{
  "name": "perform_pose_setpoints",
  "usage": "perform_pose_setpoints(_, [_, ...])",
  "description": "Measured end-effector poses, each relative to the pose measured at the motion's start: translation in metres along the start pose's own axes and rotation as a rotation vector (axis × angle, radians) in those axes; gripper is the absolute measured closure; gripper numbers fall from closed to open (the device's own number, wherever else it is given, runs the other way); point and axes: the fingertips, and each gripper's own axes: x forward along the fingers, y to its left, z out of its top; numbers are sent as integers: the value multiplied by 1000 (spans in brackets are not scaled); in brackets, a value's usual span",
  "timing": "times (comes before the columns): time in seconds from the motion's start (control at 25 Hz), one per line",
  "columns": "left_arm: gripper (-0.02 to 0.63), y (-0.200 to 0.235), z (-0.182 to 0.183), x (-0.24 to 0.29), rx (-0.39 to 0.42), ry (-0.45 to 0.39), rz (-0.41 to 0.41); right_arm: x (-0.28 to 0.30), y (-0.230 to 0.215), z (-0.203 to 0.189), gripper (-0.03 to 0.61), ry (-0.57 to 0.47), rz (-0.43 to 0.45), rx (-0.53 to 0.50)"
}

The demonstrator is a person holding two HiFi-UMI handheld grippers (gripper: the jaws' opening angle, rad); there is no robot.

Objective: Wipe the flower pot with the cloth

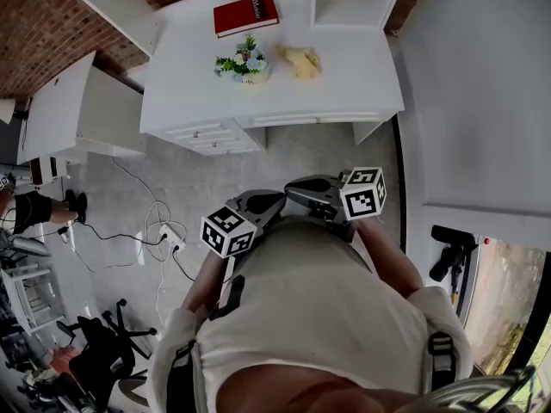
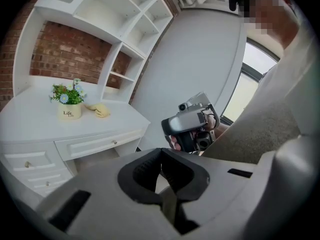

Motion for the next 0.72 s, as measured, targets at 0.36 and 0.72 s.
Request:
perform_pose_setpoints(0.36, [594, -28, 4, 28, 15, 28, -1, -36, 11, -8, 568, 18, 121, -17])
perform_pose_setpoints(0.72, [593, -10, 37, 36, -28, -100, -65, -41, -9, 8, 568, 12, 37, -30])
